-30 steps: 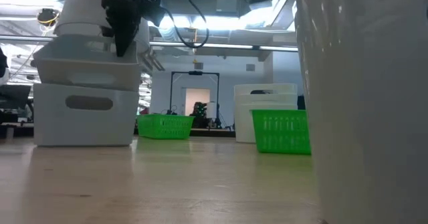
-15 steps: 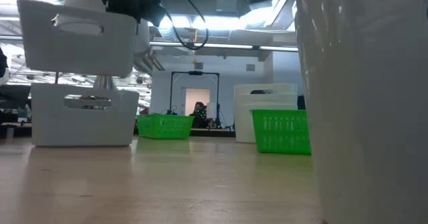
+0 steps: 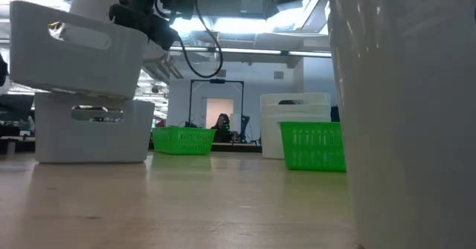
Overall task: Stack baskets by color
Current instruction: Stack the bottom left gray bin on top of the top left gray bin
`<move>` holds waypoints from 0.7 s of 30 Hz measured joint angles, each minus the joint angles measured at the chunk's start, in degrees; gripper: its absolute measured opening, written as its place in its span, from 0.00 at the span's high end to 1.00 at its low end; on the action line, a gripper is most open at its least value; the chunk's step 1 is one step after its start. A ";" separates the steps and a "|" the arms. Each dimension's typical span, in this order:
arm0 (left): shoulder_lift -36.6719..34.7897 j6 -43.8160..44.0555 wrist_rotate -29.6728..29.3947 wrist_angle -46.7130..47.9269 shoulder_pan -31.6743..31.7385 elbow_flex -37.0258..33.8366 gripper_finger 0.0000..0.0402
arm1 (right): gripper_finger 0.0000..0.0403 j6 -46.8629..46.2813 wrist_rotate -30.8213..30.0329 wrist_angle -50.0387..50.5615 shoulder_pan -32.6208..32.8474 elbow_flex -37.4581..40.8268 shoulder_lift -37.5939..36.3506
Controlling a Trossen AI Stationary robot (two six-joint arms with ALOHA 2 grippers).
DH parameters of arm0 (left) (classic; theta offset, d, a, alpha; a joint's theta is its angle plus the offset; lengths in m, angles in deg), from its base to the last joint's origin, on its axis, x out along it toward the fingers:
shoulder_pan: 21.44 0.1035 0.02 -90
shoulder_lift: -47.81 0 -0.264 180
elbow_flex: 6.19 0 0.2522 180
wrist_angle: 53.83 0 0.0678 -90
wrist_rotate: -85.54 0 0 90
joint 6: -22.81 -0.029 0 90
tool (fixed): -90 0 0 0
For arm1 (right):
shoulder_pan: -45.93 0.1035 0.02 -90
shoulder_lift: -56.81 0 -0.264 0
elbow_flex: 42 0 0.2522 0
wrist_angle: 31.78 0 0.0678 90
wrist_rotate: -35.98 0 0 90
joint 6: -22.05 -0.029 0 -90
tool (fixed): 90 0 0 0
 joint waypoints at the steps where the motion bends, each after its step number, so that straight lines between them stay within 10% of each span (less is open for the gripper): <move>1: -0.02 -0.63 -0.03 -0.40 0.34 0.00 1.00 | 0.88 0.02 0.00 0.00 0.01 -0.01 0.00; 21: -0.02 -5.87 2.17 -4.58 7.04 0.00 1.00 | 0.88 -1.56 0.00 -0.02 -0.01 0.00 0.00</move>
